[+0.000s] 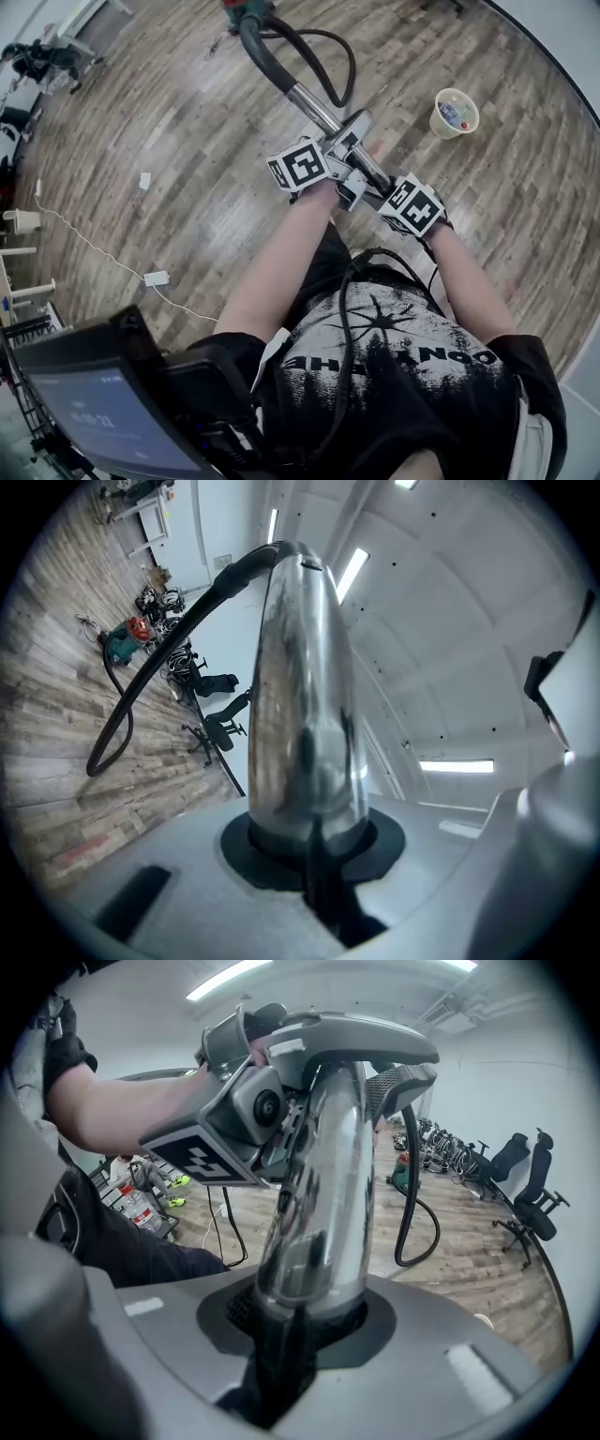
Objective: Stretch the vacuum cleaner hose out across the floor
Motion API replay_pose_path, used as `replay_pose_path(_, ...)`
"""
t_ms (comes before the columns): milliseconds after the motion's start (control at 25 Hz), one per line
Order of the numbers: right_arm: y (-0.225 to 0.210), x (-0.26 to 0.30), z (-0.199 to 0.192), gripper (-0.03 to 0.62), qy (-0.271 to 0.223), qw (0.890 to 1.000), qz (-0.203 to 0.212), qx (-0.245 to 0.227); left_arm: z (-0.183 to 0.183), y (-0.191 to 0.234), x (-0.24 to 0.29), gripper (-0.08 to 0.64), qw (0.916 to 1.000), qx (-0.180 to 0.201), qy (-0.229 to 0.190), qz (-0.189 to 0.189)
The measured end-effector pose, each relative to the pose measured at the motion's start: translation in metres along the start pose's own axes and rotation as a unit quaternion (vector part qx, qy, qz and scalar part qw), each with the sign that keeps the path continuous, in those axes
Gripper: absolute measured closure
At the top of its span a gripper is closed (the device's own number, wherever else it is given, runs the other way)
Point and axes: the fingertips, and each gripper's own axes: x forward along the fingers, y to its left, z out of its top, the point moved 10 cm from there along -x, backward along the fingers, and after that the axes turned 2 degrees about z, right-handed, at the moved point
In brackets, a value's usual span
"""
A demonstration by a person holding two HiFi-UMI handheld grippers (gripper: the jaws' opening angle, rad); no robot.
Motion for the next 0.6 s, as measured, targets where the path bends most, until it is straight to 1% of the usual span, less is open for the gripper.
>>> replay_pose_path(160, 0.008, 0.001, -0.005, 0.48, 0.001, 1.0, 0.002, -0.007, -0.007, -0.002, -0.009, 0.511, 1.0, 0.002, -0.007, 0.0)
replay_pose_path(280, 0.016, 0.001, -0.01, 0.48, 0.009, 1.0, 0.004, -0.006, -0.014, -0.003, -0.015, 0.512, 0.9999, -0.005, -0.008, 0.002)
replay_pose_path(440, 0.019, -0.004, -0.013, 0.48, 0.008, 1.0, -0.003, -0.006, -0.018, -0.007, -0.014, 0.512, 1.0, -0.003, -0.007, -0.003)
replay_pose_path(600, 0.023, -0.008, -0.024, 0.48, 0.006, 1.0, -0.003, -0.003, -0.03, -0.012, -0.013, 0.512, 1.0, -0.004, -0.004, -0.001)
